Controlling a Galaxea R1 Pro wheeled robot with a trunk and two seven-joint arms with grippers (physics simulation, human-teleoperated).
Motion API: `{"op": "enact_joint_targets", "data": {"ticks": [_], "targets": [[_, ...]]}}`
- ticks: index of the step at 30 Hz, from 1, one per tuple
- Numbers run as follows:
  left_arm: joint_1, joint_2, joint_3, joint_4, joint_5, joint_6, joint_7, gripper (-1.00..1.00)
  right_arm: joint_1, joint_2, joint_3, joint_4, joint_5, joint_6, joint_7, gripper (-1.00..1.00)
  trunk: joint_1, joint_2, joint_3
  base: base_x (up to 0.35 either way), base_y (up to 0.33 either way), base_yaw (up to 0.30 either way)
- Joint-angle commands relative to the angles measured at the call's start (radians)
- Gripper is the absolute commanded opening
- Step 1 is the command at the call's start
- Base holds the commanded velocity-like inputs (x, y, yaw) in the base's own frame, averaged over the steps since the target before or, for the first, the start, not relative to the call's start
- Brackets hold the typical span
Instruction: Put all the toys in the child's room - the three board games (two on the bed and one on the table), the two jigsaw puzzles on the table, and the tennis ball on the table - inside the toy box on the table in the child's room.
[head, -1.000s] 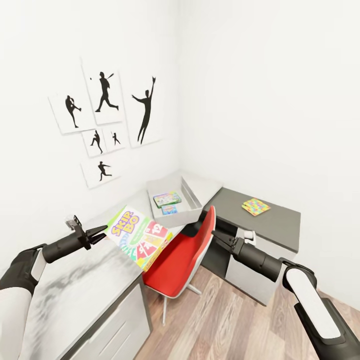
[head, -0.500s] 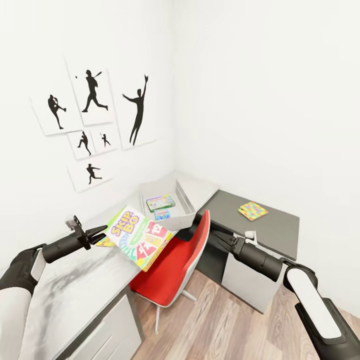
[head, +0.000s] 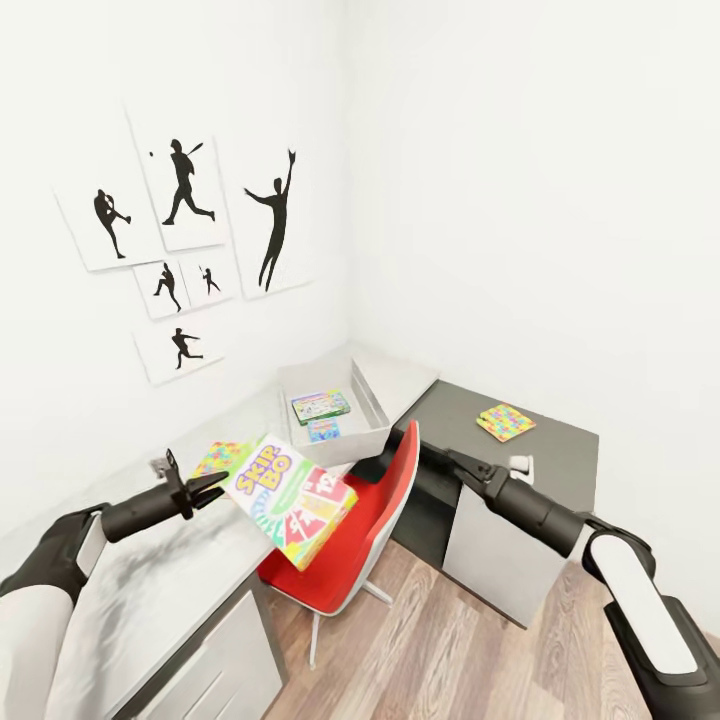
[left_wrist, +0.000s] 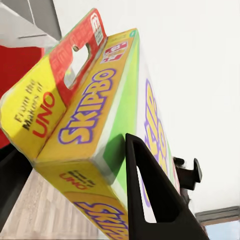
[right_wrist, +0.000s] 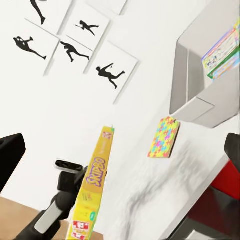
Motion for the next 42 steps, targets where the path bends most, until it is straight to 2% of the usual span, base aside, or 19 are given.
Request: {"op": "enact_joint_targets", "data": {"ticks": [1,7,12,17,20,21,28,34,38,42], "targets": [[0.005,0.001,-0.005,0.000,-0.006,0.016,-0.009,-1.00,-0.001,-0.001,-0.007,0.000,0.001,-0.001,0.003,1.00,0.000,-0.002,-0.002,0.000,0.000,0.000],[0.011,0.003,-0.044,-0.006,-0.050,0.045,-0.043,-1.00,-0.001,-0.004,-0.041,0.000,0.000,-0.005,0.006,1.00,0.000,-0.002,-0.002,0.000,0.000,0.000],[0.010,0.003,-0.073,-0.017,-0.081,0.039,-0.071,-1.00,-0.001,-0.006,-0.069,0.001,0.001,-0.004,0.007,1.00,0.000,-0.002,-0.002,0.023,-0.014,0.000],[0.007,0.001,-0.102,-0.044,-0.108,0.037,-0.095,-1.00,-0.001,-0.024,-0.071,0.002,0.000,-0.003,0.007,1.00,0.000,-0.002,-0.002,0.158,-0.128,0.000],[0.009,0.000,-0.120,-0.060,-0.109,0.024,-0.092,-1.00,-0.001,-0.035,-0.071,0.002,0.000,-0.003,0.008,1.00,0.000,-0.002,-0.002,0.042,-0.036,0.000],[0.009,-0.002,-0.198,-0.127,-0.110,0.005,-0.092,-1.00,-0.001,-0.037,-0.071,0.002,0.000,-0.003,0.008,1.00,0.000,-0.002,-0.002,0.027,-0.021,0.000],[0.010,-0.016,-0.218,-0.146,-0.111,-0.016,-0.072,-1.00,-0.001,-0.056,-0.071,0.002,-0.002,-0.002,0.008,1.00,0.000,-0.002,-0.002,0.173,-0.146,0.000],[0.010,-0.028,-0.230,-0.149,-0.110,-0.018,0.011,-1.00,-0.001,-0.086,-0.077,0.002,-0.003,0.007,0.007,1.00,0.000,-0.002,-0.002,0.075,-0.068,0.000],[0.010,-0.030,-0.229,-0.149,-0.110,-0.018,0.021,-1.00,-0.001,-0.092,-0.077,0.002,-0.002,0.008,0.007,1.00,0.000,-0.002,-0.002,0.009,-0.008,0.000],[0.009,-0.043,-0.230,-0.149,-0.112,-0.016,0.034,-1.00,-0.001,-0.094,-0.077,0.002,-0.002,0.008,0.006,1.00,0.000,-0.002,-0.002,0.002,-0.002,0.000]]}}
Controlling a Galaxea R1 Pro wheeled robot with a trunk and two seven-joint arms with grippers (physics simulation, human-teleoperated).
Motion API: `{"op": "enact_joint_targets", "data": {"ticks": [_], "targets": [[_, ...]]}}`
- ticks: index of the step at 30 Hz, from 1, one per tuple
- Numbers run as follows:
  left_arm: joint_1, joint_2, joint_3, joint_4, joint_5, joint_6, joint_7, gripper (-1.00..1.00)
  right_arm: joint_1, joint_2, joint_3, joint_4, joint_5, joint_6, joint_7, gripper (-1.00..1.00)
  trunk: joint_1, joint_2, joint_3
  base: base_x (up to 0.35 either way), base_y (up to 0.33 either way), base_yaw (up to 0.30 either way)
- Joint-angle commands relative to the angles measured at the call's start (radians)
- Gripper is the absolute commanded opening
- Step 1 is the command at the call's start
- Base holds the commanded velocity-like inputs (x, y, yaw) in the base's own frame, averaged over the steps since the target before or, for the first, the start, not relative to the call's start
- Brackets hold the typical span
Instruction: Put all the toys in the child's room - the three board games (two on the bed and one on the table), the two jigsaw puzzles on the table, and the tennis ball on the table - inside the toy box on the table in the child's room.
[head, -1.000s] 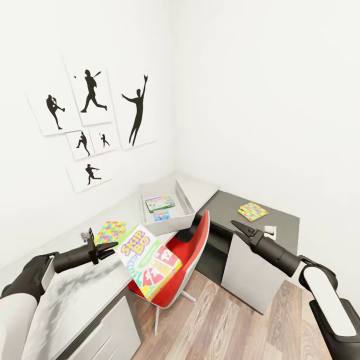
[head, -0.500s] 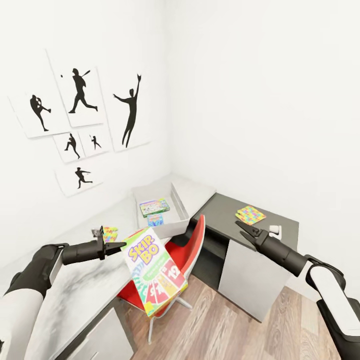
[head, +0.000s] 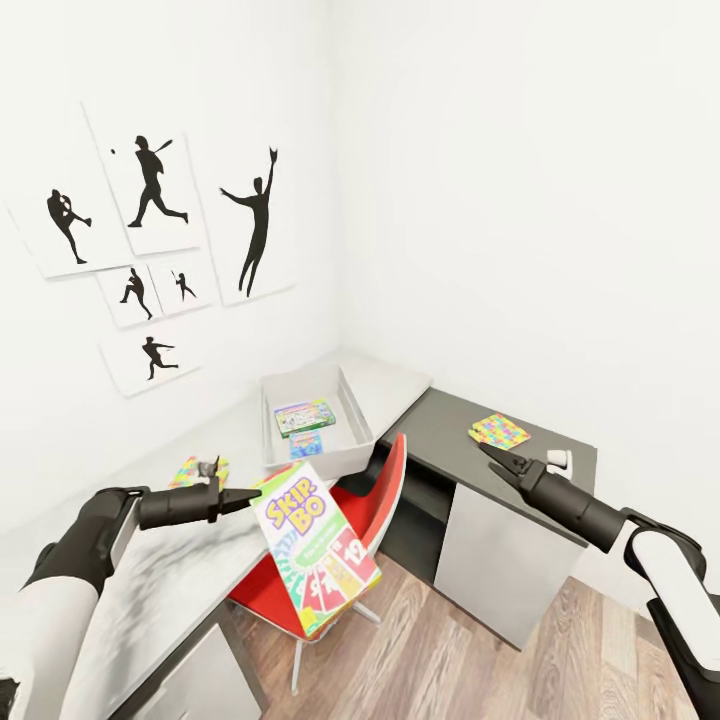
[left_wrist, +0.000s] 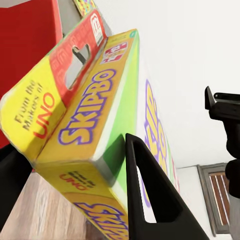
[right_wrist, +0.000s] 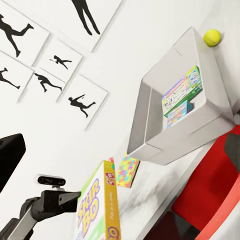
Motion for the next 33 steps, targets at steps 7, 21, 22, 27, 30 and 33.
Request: {"op": "enact_joint_targets", "data": {"ticks": [7,21,22,27,30,33], "targets": [[-0.018,-0.004,0.000,-0.040,-0.002,0.028,0.017,-1.00,-0.001,-0.001,-0.003,0.000,0.002,0.013,0.002,1.00,0.000,-0.002,-0.002,0.000,0.000,0.000],[-0.029,-0.006,-0.003,-0.068,-0.003,0.037,0.017,-1.00,-0.001,-0.001,-0.003,0.000,0.001,0.021,0.002,1.00,0.000,-0.002,-0.002,0.000,0.000,0.000],[-0.030,-0.005,-0.003,-0.072,-0.002,0.037,0.017,-1.00,-0.001,-0.001,-0.003,0.000,0.001,0.022,0.002,1.00,0.000,-0.002,-0.002,0.000,0.000,0.000],[-0.046,-0.002,-0.007,-0.108,-0.002,0.045,0.016,-1.00,-0.001,-0.004,-0.003,0.000,0.001,0.030,0.003,1.00,0.000,-0.002,-0.002,0.000,0.000,0.000],[-0.077,-0.003,-0.007,-0.111,-0.002,0.058,0.019,-1.00,-0.001,-0.019,-0.011,-0.001,0.000,0.036,0.003,1.00,0.000,-0.002,-0.002,0.000,0.000,0.000],[-0.132,-0.003,-0.007,-0.105,-0.002,0.078,0.045,-1.00,-0.001,-0.035,-0.024,-0.001,0.000,0.041,0.004,1.00,0.000,-0.002,-0.002,0.000,0.000,0.000]]}}
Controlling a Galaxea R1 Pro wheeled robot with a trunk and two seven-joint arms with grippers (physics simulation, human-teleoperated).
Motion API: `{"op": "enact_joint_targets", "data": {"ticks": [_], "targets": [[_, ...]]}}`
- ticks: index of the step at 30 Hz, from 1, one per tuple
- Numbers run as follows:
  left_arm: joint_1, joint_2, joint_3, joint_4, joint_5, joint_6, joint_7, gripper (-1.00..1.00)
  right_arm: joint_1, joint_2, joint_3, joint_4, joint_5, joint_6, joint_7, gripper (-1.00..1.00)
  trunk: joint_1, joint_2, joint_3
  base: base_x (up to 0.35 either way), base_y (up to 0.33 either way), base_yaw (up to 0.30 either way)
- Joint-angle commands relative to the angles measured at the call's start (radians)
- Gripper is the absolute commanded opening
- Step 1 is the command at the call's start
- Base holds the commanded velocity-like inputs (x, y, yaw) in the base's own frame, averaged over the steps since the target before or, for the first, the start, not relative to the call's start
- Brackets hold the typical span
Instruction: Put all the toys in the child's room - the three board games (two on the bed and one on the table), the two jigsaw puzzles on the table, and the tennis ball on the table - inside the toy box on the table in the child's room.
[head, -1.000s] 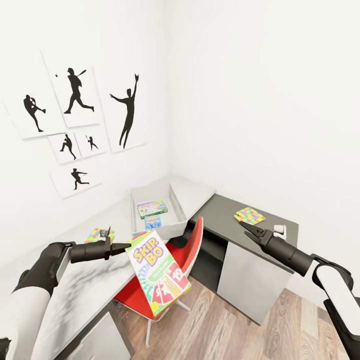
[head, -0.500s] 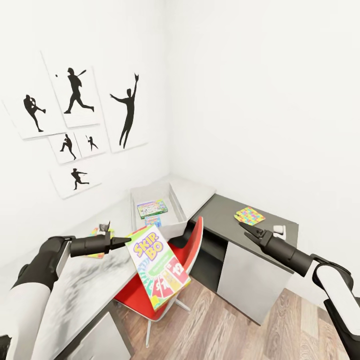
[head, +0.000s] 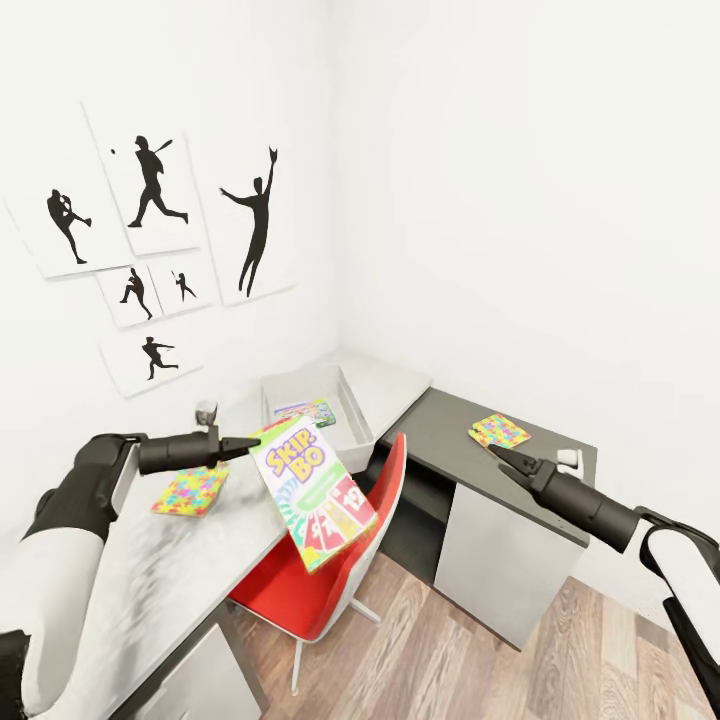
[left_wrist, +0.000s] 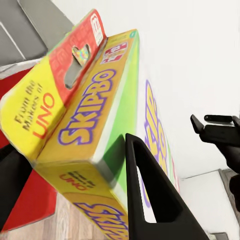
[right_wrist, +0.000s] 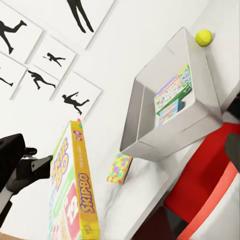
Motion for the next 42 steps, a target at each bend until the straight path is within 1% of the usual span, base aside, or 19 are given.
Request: {"op": "enact_joint_targets", "data": {"ticks": [1,2,4,9,10,12,13,14,15,16,17,18,20,21,24,26,29,33,42], "targets": [[-0.021,0.000,0.001,0.005,-0.003,0.014,0.009,-1.00,-0.001,-0.002,-0.003,0.000,0.002,0.006,0.004,1.00,0.000,-0.002,-0.002,0.000,0.000,0.000],[-0.031,0.000,0.001,0.009,-0.003,0.015,0.015,-1.00,-0.001,-0.003,-0.004,0.000,0.002,0.006,0.004,1.00,0.000,-0.002,-0.002,0.000,0.000,0.000],[-0.072,0.001,0.001,0.038,-0.003,0.018,0.031,-1.00,-0.001,-0.005,-0.005,0.000,0.002,0.007,0.005,1.00,0.000,-0.002,-0.002,0.000,0.000,0.000],[-0.210,0.005,0.001,0.180,-0.004,0.016,0.050,-1.00,-0.001,-0.006,-0.006,0.000,0.002,0.008,0.005,1.00,0.000,-0.002,-0.002,0.000,0.000,0.000],[-0.224,0.005,0.001,0.194,-0.004,0.016,0.055,-1.00,-0.001,-0.006,-0.006,0.000,0.002,0.008,0.005,1.00,0.000,-0.002,-0.002,0.000,0.000,0.000],[-0.281,0.002,0.002,0.249,-0.004,0.014,0.095,-1.00,-0.001,-0.006,-0.006,0.000,0.002,0.008,0.005,1.00,0.000,-0.002,-0.002,0.000,0.000,0.000],[-0.295,0.001,0.002,0.264,-0.004,0.013,0.111,-1.00,-0.001,-0.006,-0.006,0.000,0.002,0.008,0.005,1.00,0.000,-0.002,-0.002,0.000,0.000,0.000],[-0.338,-0.001,0.003,0.312,-0.003,0.012,0.170,-1.00,-0.001,-0.006,-0.006,-0.001,0.002,0.008,0.005,1.00,0.000,-0.002,-0.002,0.000,0.000,0.000],[-0.352,-0.002,0.003,0.329,-0.003,0.011,0.193,-1.00,-0.001,-0.006,-0.006,-0.002,0.002,0.008,0.005,1.00,0.000,-0.002,-0.002,0.000,0.000,0.000],[-0.382,-0.002,0.004,0.364,0.000,0.010,0.239,-1.00,-0.001,-0.006,-0.006,-0.004,0.002,0.010,0.005,1.00,0.000,-0.002,-0.002,0.000,0.000,0.000],[-0.423,-0.003,0.005,0.407,0.004,0.009,0.308,-1.00,-0.001,-0.006,-0.006,-0.007,0.002,0.020,0.005,1.00,0.000,-0.002,-0.002,0.000,0.000,0.000],[-0.447,-0.005,0.006,0.426,0.005,0.009,0.346,-1.00,-0.001,-0.006,-0.006,-0.008,0.002,0.030,0.006,1.00,0.000,-0.002,-0.002,0.000,0.000,0.000],[-0.476,-0.008,0.007,0.442,0.006,0.008,0.391,-1.00,-0.001,-0.006,-0.006,-0.010,0.002,0.045,0.012,1.00,0.000,-0.002,-0.002,0.000,0.000,0.000],[-0.497,-0.009,0.008,0.451,0.007,0.000,0.423,-1.00,-0.001,-0.004,-0.004,-0.009,0.002,0.053,0.032,1.00,0.000,-0.002,-0.002,0.000,0.000,0.000],[-0.516,-0.010,0.014,0.457,0.009,-0.040,0.450,-1.00,-0.001,-0.001,-0.004,-0.012,0.002,0.060,0.072,1.00,0.000,-0.002,-0.002,0.000,0.000,0.000],[-0.525,-0.010,0.020,0.458,0.019,-0.062,0.456,-1.00,-0.001,-0.002,-0.004,-0.015,0.001,0.067,0.089,1.00,0.000,-0.002,-0.002,0.000,0.000,0.000],[-0.536,-0.012,0.030,0.452,0.054,-0.079,0.449,-1.00,-0.002,-0.001,-0.001,-0.017,0.001,0.098,0.102,1.00,0.000,-0.002,-0.002,0.000,0.000,0.000],[-0.542,-0.012,0.034,0.411,0.081,-0.073,0.442,-1.00,-0.002,-0.001,-0.009,-0.018,0.002,0.128,0.112,1.00,0.000,-0.002,-0.002,0.000,0.000,0.000],[-0.541,-0.014,0.027,0.396,0.081,-0.065,0.449,-1.00,-0.002,-0.004,-0.049,-0.019,0.001,0.136,0.130,1.00,0.000,-0.002,-0.002,0.000,0.000,0.000]]}}
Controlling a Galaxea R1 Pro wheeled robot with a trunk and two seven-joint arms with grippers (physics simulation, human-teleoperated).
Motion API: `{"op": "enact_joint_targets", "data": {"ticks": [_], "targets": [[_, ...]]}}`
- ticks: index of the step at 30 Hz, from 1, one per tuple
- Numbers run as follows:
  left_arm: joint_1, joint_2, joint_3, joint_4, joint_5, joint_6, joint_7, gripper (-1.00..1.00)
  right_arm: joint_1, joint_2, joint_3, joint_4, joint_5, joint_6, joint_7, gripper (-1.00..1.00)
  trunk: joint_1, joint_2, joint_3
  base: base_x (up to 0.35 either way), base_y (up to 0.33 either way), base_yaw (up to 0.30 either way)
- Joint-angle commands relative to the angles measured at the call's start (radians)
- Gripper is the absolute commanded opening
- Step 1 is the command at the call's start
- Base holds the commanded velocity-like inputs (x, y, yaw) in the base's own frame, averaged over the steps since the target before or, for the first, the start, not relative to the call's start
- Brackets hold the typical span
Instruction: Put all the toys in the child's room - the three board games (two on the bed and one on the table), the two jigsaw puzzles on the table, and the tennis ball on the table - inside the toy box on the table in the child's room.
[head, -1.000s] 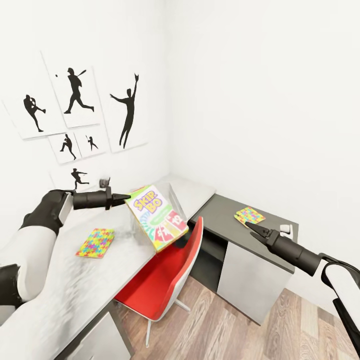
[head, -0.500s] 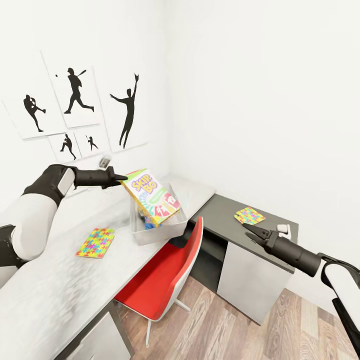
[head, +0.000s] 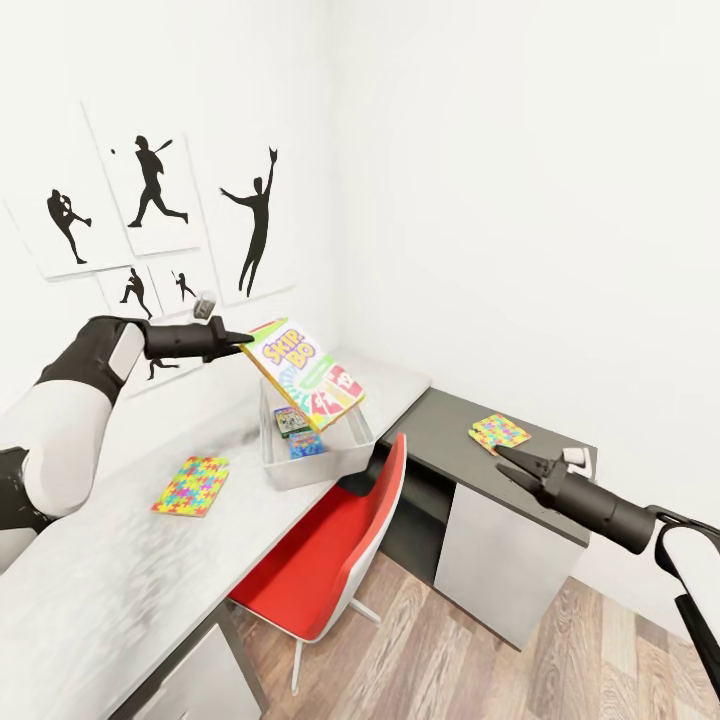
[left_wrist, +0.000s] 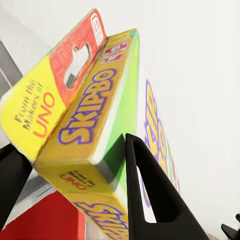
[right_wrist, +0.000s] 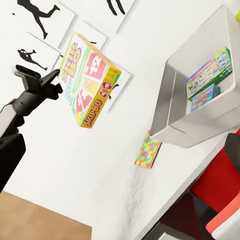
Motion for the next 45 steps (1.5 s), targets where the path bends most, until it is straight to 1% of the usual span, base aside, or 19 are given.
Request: {"op": "enact_joint_targets", "data": {"ticks": [1,5,8,9,11,12,14,17,19,24,29,34,38,40,45], "targets": [[-0.001,-0.001,0.002,0.000,0.004,0.007,0.000,-1.00,-0.001,0.000,-0.003,0.001,0.004,0.005,0.006,1.00,0.000,-0.002,-0.002,0.000,0.000,0.000],[0.000,-0.002,0.000,0.000,0.002,0.006,0.006,-1.00,-0.001,-0.002,-0.012,0.002,0.004,0.007,0.006,1.00,0.000,-0.002,-0.002,0.000,0.000,0.000],[0.000,-0.007,-0.009,0.004,-0.004,0.008,0.013,-1.00,-0.001,-0.011,-0.040,0.004,0.004,0.021,0.006,1.00,0.000,-0.002,-0.001,0.000,0.000,-0.065],[0.000,-0.007,-0.017,0.005,-0.005,0.009,0.014,-1.00,-0.001,-0.013,-0.050,0.005,0.004,0.029,0.006,1.00,0.000,-0.002,0.000,0.000,0.000,-0.148],[0.000,-0.007,-0.049,0.006,-0.008,0.010,0.014,-1.00,-0.001,-0.014,-0.072,0.006,0.004,0.048,0.006,1.00,0.000,-0.002,0.002,0.000,0.000,-0.167],[0.000,-0.007,-0.058,0.006,-0.008,0.009,0.014,-1.00,-0.001,-0.014,-0.077,0.006,0.004,0.052,0.006,1.00,0.000,-0.002,0.003,0.000,0.000,-0.142],[0.000,-0.007,-0.097,0.006,-0.010,0.007,0.016,-1.00,-0.001,-0.016,-0.095,0.006,0.004,0.063,0.006,1.00,0.000,-0.002,0.004,0.000,0.000,-0.075],[0.000,-0.006,-0.132,0.007,-0.011,0.004,0.018,-1.00,-0.002,-0.017,-0.105,0.006,0.004,0.068,0.006,1.00,0.000,-0.002,0.004,0.000,0.000,-0.032],[0.000,-0.006,-0.143,0.007,-0.011,0.004,0.019,-1.00,-0.002,-0.016,-0.108,0.005,0.004,0.070,0.006,1.00,0.000,-0.002,0.004,0.009,0.007,-0.010],[0.000,-0.003,-0.152,0.007,-0.011,0.003,0.030,-1.00,-0.003,-0.016,-0.110,0.005,0.005,0.071,0.006,1.00,0.000,-0.002,0.004,0.089,0.062,-0.003],[0.000,-0.005,-0.152,0.007,-0.011,0.003,0.076,-1.00,-0.003,-0.014,-0.110,0.005,0.006,0.071,0.005,1.00,0.000,-0.002,0.004,0.060,0.026,0.000],[0.000,-0.006,-0.151,0.007,-0.011,0.001,0.091,-1.00,-0.004,-0.014,-0.109,0.005,0.006,0.071,0.005,1.00,0.000,-0.002,0.004,0.239,0.127,0.003],[0.000,-0.007,-0.149,0.007,-0.010,-0.002,0.133,-1.00,-0.004,-0.014,-0.108,0.005,0.006,0.070,0.005,1.00,0.000,-0.002,0.004,0.181,0.070,0.056],[0.000,-0.008,-0.146,0.007,-0.008,-0.003,0.173,-1.00,-0.003,-0.014,-0.104,0.005,0.006,0.070,0.004,1.00,0.000,-0.002,0.004,0.185,0.019,0.109],[0.002,-0.008,-0.145,0.007,-0.001,-0.005,0.202,-1.00,-0.001,-0.013,-0.101,0.005,0.007,0.068,0.001,1.00,0.000,-0.002,0.004,0.264,0.006,0.048]]}}
